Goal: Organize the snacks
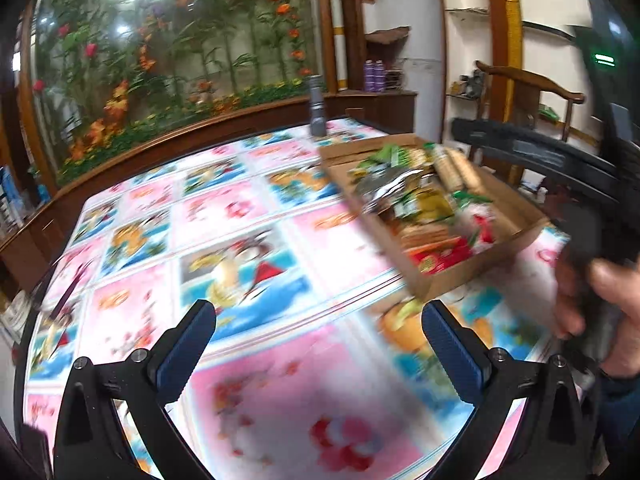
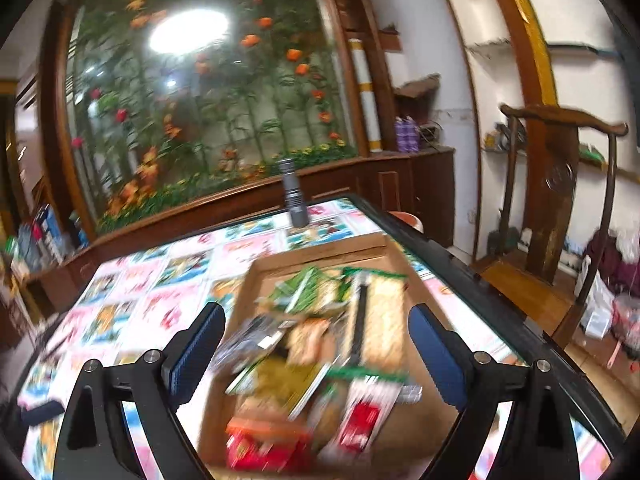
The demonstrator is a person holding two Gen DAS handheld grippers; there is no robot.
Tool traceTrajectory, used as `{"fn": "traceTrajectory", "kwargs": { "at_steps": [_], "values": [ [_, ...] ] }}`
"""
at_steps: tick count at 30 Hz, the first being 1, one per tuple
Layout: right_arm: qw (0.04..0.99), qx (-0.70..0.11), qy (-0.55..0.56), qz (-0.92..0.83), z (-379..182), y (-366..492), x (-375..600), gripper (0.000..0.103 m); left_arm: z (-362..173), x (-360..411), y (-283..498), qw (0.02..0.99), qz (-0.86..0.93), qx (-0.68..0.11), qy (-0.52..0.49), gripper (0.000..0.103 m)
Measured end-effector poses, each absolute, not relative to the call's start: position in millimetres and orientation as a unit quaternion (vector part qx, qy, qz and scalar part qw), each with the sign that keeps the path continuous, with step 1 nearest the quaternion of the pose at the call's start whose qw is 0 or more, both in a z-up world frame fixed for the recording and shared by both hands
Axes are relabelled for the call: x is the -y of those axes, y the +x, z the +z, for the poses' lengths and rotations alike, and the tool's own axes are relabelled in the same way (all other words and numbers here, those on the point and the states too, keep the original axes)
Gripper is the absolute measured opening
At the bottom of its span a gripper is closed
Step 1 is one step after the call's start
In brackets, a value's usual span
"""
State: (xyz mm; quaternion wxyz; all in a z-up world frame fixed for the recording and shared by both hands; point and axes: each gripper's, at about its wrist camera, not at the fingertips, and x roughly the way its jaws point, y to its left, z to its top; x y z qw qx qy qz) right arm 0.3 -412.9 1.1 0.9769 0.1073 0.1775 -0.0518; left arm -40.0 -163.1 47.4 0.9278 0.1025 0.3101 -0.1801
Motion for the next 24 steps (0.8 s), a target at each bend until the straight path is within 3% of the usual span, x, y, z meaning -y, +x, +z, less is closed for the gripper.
{"fn": "traceTrajectory", "kwargs": {
  "at_steps": [6,24],
  "values": [
    [0.985,-0.143,0.085,-0.049,-2,-40,388,0.102,47,146,-38,0.937,-0.139,-0.307,0.097,0.102],
    [0.983,-0.174,0.026,-0.044,-14,-38,359,0.102,45,148,-27,0.928,-0.106,-0.342,0.102,0.102]
  ]
}}
